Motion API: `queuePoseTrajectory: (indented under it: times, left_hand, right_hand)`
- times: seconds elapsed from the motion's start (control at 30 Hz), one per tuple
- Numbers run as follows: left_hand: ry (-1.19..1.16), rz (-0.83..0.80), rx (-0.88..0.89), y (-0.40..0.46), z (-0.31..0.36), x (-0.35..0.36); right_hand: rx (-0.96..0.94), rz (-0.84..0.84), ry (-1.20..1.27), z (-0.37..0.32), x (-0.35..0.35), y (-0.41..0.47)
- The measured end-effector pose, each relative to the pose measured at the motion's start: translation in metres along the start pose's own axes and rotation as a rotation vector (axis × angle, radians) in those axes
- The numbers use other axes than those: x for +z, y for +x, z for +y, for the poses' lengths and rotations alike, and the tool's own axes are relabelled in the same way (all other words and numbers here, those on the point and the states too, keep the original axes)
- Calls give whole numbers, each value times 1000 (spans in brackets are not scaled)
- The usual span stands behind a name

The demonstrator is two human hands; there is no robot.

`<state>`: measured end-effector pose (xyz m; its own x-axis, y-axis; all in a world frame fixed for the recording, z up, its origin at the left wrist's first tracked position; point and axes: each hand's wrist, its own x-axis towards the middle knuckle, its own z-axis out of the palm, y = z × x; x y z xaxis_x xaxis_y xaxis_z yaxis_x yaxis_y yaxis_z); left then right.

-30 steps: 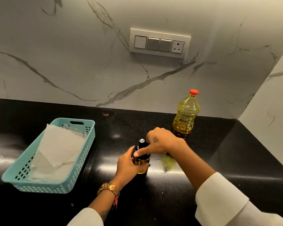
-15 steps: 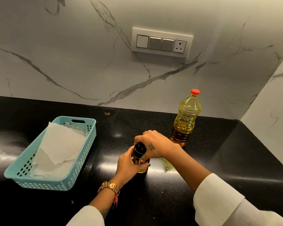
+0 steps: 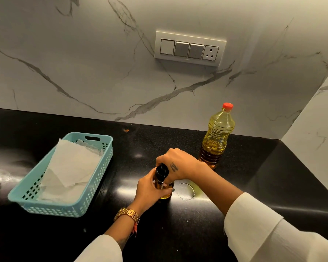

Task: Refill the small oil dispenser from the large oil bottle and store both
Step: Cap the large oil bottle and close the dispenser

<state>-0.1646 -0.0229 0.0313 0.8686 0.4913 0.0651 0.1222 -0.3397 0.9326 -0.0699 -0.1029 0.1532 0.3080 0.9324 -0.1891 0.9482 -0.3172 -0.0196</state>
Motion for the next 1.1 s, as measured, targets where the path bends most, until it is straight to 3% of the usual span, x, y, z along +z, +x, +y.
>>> queuePoseTrajectory:
  times: [0.27,0.33,0.5,1.1]
  left_hand:
    - [-17,-7,-5,1,-1,-1]
    - [-12,-11,-4,1,-1,-1]
    - [9,4,-10,2,-5,0]
    - [-12,-13,-16,6,-12,1]
  right_hand:
    - [104,24,62,-6,3,-1]
    - [81,-23,126,-2,0,-2]
    - [-16,-88,22,2,-3,3]
    - [-96,-67,11,14,-6,7]
